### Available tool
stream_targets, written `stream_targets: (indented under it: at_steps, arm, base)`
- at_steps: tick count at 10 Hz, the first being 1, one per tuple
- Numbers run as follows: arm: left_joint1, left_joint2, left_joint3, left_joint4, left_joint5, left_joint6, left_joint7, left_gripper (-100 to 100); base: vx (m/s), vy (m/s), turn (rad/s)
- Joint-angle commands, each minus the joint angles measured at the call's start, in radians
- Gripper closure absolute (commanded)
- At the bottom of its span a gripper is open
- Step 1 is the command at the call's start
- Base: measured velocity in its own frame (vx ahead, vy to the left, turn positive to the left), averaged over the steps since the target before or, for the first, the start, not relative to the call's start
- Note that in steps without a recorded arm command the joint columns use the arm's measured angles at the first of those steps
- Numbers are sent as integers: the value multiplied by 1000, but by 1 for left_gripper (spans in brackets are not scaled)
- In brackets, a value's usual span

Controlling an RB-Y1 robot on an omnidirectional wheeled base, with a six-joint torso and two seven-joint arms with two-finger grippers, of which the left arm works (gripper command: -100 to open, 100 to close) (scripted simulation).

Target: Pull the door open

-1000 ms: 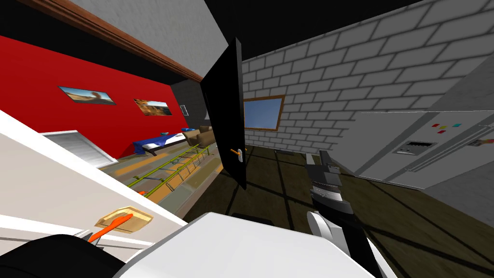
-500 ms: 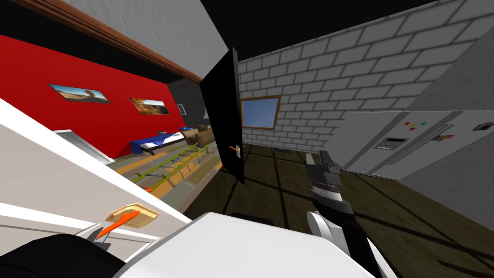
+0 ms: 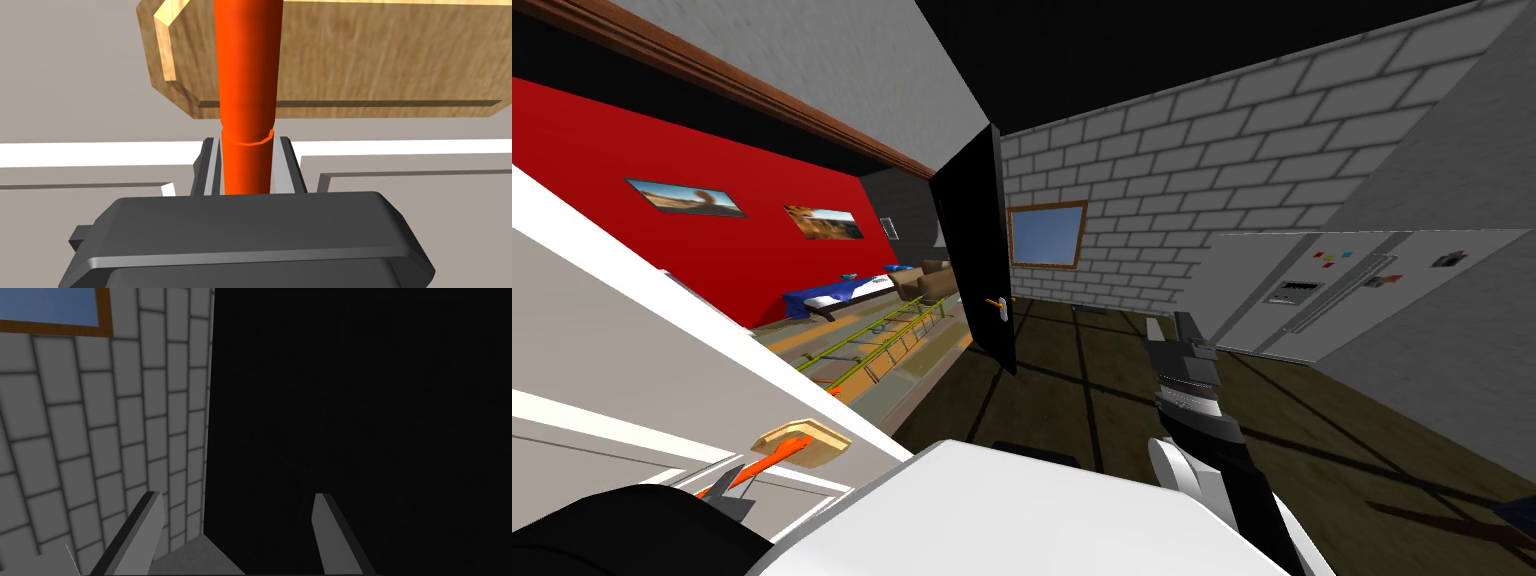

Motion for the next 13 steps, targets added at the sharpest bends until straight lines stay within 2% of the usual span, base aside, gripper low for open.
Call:
stream_targets:
  at_steps: [1, 6, 7, 8, 9, 12, 13]
  arm:
    - [5, -2, 0, -7, -10, -25, 9, 100]
    - [21, -15, -5, -28, -60, -122, 41, 100]
    - [24, -17, -6, -31, -67, -136, 45, 100]
    - [19, -19, -8, -31, -63, -126, 41, 100]
    - [23, -27, -9, -37, -81, -159, 49, 100]
    - [27, -33, -7, -46, -102, -197, 59, 100]
    - [29, -37, -6, -52, -113, -219, 64, 100]
  base:
    - [-184, -32, -37]
    - [-187, -60, -19]
    - [-210, -70, -15]
    - [-91, -38, -11]
    - [-134, -23, -14]
    - [-159, -18, -19]
    - [-130, -6, -10]
